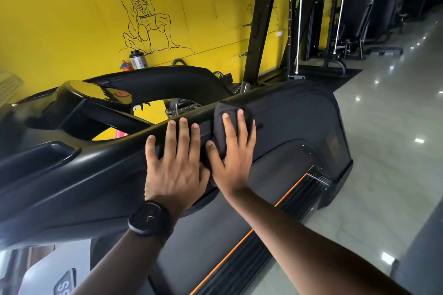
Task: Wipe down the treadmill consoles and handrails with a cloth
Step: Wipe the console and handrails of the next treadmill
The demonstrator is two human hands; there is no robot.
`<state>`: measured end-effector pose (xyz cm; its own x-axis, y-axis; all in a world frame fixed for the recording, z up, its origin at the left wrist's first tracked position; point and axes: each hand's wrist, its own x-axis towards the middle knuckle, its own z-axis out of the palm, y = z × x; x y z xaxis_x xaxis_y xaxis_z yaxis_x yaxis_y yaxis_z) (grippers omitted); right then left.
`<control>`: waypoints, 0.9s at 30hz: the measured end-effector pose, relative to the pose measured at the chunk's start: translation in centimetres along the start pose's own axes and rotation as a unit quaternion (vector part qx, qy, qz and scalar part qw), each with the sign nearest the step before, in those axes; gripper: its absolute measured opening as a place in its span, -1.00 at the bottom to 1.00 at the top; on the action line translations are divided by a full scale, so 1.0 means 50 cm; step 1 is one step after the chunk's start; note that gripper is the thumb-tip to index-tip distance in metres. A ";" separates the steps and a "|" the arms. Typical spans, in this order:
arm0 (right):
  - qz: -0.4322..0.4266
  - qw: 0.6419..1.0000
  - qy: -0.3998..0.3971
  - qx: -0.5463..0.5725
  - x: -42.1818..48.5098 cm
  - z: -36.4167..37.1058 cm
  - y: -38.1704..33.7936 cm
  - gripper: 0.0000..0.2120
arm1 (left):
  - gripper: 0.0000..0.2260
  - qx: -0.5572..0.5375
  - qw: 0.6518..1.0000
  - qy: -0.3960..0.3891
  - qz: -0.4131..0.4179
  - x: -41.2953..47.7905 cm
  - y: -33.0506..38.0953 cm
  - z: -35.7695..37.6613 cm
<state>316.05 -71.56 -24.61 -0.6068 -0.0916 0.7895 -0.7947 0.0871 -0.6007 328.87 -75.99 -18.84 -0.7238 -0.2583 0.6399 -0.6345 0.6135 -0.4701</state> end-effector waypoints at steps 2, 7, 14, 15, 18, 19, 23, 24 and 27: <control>-0.067 0.997 0.009 -0.024 0.034 -0.005 0.035 -0.49 | -0.35 -0.010 1.000 -0.001 0.000 0.004 0.003 0.000; 0.234 0.968 0.075 0.057 0.023 0.014 0.021 -0.41 | -0.33 -0.010 1.000 -0.002 0.008 0.015 0.011 -0.001; -0.103 0.994 0.006 -0.031 0.055 -0.009 0.084 -0.50 | -0.35 -0.015 1.000 -0.009 0.026 0.029 0.020 0.003; -0.033 0.999 0.028 -0.015 0.059 -0.003 0.092 -0.48 | -0.35 -0.017 0.999 -0.010 0.030 0.032 0.022 0.002; 0.249 0.962 0.082 0.071 0.041 0.009 0.048 -0.41 | -0.33 -0.014 0.999 -0.013 0.034 0.042 0.031 0.004; 0.228 0.969 0.067 0.065 0.030 0.009 0.037 -0.41 | -0.33 -0.013 0.999 -0.016 0.034 0.044 0.033 0.004; -0.119 0.992 -0.016 -0.037 0.058 -0.015 0.078 -0.50 | -0.33 -0.008 0.999 -0.020 0.040 0.053 0.040 0.008; -0.133 0.990 -0.011 -0.046 0.076 -0.017 0.096 -0.50 | -0.33 -0.008 0.999 -0.021 0.041 0.054 0.041 0.008; 0.090 0.994 0.060 0.025 0.081 -0.002 0.097 -0.46 | -0.33 -0.015 0.999 -0.027 0.042 0.055 0.044 0.007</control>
<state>309.73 -71.39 -24.30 -0.7359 0.0400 0.6759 -0.6747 0.0413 -0.7370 325.41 -75.64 -18.34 -0.7884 -0.2438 0.5648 -0.5628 0.6567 -0.5020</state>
